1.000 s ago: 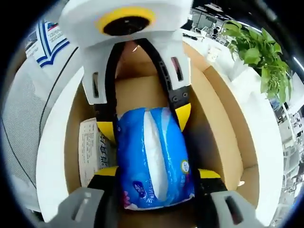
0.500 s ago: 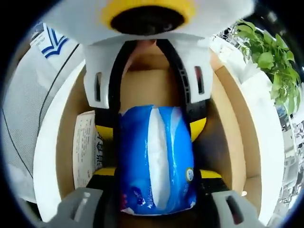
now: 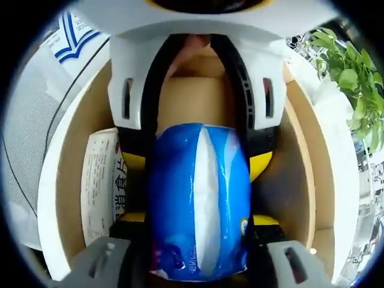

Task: Operate the shoe box by opening the lid, removing the specified soft item, and placing it in the target area until the item is outside and the box remains undamaged.

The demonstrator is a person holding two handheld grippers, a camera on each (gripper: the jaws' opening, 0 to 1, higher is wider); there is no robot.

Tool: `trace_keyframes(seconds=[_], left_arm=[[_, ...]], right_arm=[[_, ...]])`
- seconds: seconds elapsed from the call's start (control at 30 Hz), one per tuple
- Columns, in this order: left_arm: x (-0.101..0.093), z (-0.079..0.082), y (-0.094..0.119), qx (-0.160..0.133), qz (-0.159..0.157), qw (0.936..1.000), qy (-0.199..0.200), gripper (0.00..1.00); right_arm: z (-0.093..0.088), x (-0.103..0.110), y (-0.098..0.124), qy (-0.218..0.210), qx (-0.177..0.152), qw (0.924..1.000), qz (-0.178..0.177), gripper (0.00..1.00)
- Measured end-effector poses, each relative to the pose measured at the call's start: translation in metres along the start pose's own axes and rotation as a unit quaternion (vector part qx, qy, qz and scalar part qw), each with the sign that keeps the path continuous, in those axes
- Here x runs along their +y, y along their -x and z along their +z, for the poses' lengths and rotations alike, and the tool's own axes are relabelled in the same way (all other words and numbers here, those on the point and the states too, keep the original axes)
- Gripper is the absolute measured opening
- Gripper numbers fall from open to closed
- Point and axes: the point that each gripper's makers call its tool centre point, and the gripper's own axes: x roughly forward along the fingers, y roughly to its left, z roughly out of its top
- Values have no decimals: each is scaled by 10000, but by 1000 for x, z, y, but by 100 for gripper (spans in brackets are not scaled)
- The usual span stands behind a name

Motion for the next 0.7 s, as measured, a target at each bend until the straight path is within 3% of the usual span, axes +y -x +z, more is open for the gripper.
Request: trace_keyframes(seconds=[0.43,0.7], left_arm=[[0,3,8,-38,38,10000,-37,48],[-3,4,16,-38,54,10000,-69,44]], right_arm=[[5,3,8,-84,-185,9998,-88,44],[11,7,14,-133,-379,9991,-153,40]])
